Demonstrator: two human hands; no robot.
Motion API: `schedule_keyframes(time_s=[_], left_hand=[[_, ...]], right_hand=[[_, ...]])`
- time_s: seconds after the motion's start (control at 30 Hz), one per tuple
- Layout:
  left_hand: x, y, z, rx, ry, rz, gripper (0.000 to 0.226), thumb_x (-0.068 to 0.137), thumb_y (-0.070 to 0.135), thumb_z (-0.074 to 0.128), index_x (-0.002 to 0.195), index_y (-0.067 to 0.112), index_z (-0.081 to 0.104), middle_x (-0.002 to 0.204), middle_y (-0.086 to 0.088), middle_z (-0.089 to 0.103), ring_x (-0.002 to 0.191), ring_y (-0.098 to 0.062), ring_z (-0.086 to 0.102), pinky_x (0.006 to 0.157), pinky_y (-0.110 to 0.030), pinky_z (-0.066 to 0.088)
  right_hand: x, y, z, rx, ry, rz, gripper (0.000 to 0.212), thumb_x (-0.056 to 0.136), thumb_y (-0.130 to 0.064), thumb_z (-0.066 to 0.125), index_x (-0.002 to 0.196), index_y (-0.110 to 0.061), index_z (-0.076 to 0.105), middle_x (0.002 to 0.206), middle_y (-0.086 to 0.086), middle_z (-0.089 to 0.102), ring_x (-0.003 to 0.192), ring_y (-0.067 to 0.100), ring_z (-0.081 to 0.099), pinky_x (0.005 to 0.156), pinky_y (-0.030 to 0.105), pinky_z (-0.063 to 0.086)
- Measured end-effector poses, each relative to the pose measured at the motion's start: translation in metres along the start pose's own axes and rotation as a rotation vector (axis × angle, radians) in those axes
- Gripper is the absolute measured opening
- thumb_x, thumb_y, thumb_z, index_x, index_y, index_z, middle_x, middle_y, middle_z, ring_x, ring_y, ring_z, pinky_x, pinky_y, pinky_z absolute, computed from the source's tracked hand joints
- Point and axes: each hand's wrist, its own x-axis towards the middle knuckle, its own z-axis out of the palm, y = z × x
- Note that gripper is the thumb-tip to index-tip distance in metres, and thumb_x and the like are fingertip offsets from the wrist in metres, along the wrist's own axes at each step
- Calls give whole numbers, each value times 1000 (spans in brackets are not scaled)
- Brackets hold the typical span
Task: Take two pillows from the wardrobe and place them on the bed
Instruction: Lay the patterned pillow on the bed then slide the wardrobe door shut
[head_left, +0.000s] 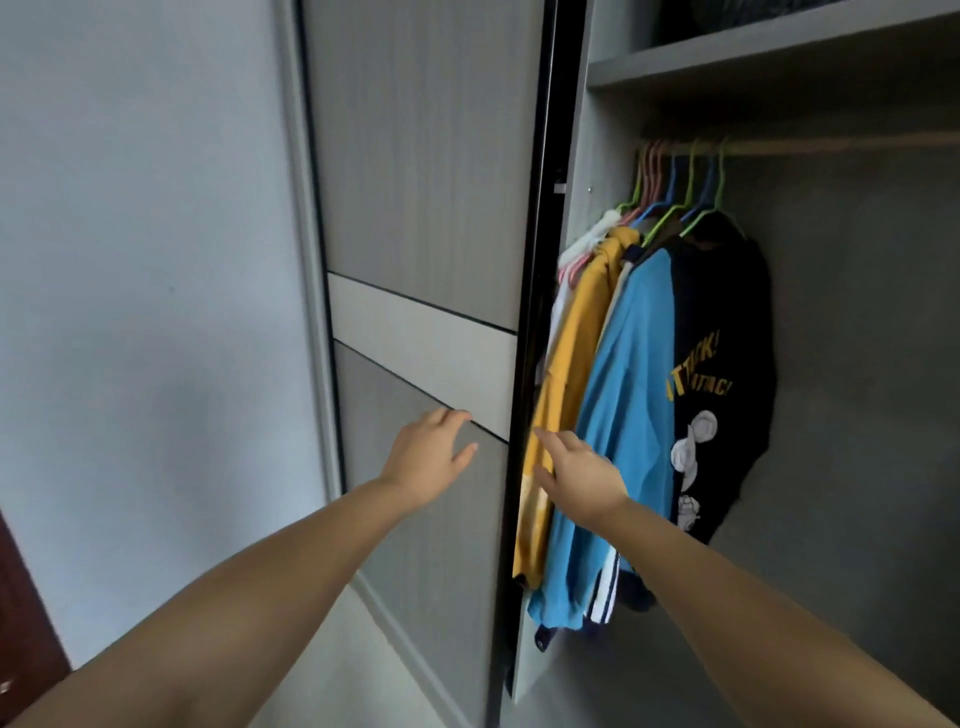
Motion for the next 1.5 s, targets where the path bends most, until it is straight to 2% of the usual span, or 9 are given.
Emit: schedule_keyframes(time_s=[0.27, 0.43, 0.6, 0.73, 0.8, 0.87, 1.07, 1.17, 1.5], left_hand=[[134, -39, 29, 48, 39, 153, 50, 92, 32, 51, 138, 14, 41, 139, -8, 47, 126, -26, 44, 103, -37, 39], [209, -42, 51, 66, 100, 334, 80, 88, 50, 52, 150, 17, 14, 160, -1, 14, 147, -19, 13, 119, -45, 16], [263, -65, 69, 91, 213, 577, 88, 87, 60, 41, 150, 19, -5, 155, 4, -15, 145, -13, -9, 117, -47, 1], [291, -78, 74, 164, 341, 823, 90, 79, 58, 57, 149, 21, 11, 156, -7, 3, 144, -26, 6, 111, -61, 14], [298, -77, 76, 152, 388, 868, 93, 74, 59, 64, 147, 22, 20, 154, -8, 8, 142, -28, 10, 107, -67, 17], [299, -76, 79, 137, 408, 874, 94, 73, 61, 64, 147, 22, 21, 154, -8, 9, 142, -29, 11, 105, -69, 17], [296, -66, 79, 128, 402, 873, 96, 71, 64, 64, 147, 22, 24, 154, -9, 8, 142, -29, 10, 104, -71, 14], [289, -55, 74, 151, 390, 893, 95, 73, 64, 62, 147, 21, 23, 154, -9, 7, 142, -29, 10, 104, -70, 12], [248, 23, 67, 140, 428, 980, 92, 72, 61, 65, 145, 15, 33, 153, -9, 32, 141, -29, 30, 104, -70, 21]], right_hand=[[122, -3, 26, 289, 173, 269, 67, 96, -40, 45, 150, -21, 10, 153, 7, 26, 135, 25, 37, 96, 41, 49], [173, -2, 38, 319, 310, 407, 74, 92, -48, 49, 149, -17, 12, 148, 10, 30, 129, 27, 43, 89, 40, 50], [207, -9, 55, 322, 521, 447, 65, 91, -35, 57, 141, -5, 28, 134, 13, 42, 117, 29, 52, 84, 33, 49], [210, -6, 60, 385, 570, 464, 49, 94, -32, 52, 134, -13, 33, 126, 4, 52, 102, 14, 60, 69, 11, 39], [207, -6, 60, 415, 570, 475, 43, 94, -31, 53, 131, -18, 35, 112, -6, 51, 81, -9, 53, 58, -1, 38], [206, -8, 60, 453, 561, 492, 41, 95, -29, 53, 130, -20, 35, 107, -10, 49, 73, -14, 47, 57, -5, 38], [198, -4, 48, 159, 451, 586, 52, 95, -40, 47, 136, -12, 29, 87, 0, 62, 62, 11, 58, 48, 16, 33], [185, -1, 42, 31, 452, 596, 55, 95, -42, 43, 137, -9, 29, 93, 5, 66, 74, 23, 65, 56, 26, 39], [112, 40, 17, -11, 454, 696, 48, 93, -41, 43, 129, -11, 32, 101, 8, 65, 87, 35, 64, 62, 31, 35]])
